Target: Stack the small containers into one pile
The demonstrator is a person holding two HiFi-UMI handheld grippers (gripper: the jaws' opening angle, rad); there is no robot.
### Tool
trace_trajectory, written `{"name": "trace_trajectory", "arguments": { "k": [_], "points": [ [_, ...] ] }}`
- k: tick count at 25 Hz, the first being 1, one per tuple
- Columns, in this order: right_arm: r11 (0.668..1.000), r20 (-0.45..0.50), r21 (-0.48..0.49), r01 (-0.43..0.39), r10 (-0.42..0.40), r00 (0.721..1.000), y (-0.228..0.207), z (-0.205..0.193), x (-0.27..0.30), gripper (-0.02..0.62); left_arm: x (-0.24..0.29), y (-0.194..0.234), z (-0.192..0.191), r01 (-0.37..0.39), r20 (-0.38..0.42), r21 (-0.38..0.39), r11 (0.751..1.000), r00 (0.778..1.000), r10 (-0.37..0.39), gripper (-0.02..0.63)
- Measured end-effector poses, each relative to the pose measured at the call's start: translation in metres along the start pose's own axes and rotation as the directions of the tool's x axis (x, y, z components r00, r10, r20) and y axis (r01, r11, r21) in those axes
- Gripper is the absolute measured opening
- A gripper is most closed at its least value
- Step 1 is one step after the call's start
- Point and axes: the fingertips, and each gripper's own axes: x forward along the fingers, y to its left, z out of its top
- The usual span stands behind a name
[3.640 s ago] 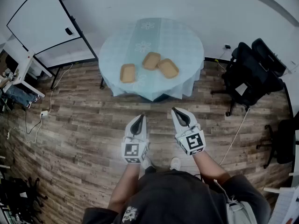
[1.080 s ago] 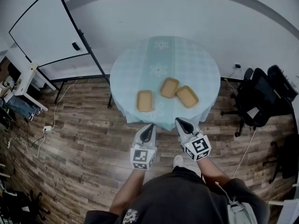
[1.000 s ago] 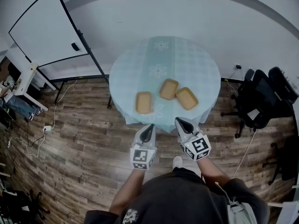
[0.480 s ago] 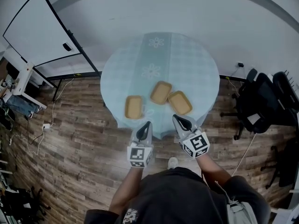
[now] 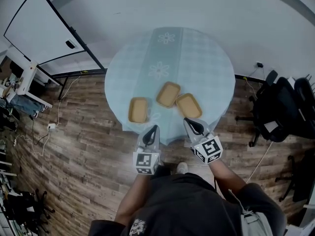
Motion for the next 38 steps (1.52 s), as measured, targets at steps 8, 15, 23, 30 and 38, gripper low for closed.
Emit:
{"name": "trace_trajectory", "arguments": {
  "k": [8,15,23,30,38],
  "points": [
    [1.000,-0.034,-0.006,0.008,-0.008,0.999,-0.019,-0.018,0.005,0.000,0.029,-0.008,-0.016,0.032,-0.022,-0.002,0.999,0.999,-0.032,0.006],
    [0.998,-0.076,0.009,0.055,-0.055,0.996,-0.041,-0.040,0.007,0.000,0.056,-0.011,-0.026,0.064,-0.031,-0.009,0.998,0.997,-0.064,0.006],
    [0.997,-0.109,0.012,0.079,-0.078,0.991,-0.048,-0.067,0.019,0.000,0.081,-0.006,-0.050,0.072,-0.066,-0.026,0.997,0.995,-0.074,0.006],
    [0.992,-0.165,-0.012,0.122,-0.122,0.979,-0.057,-0.101,0.020,0.000,0.092,-0.006,-0.074,0.075,-0.091,-0.040,0.996,0.993,-0.078,0.006],
    [0.993,-0.197,-0.001,0.120,-0.118,0.973,-0.046,-0.129,0.014,0.000,0.091,-0.006,-0.101,0.076,-0.121,-0.072,0.995,0.989,-0.084,0.006]
  ]
}}
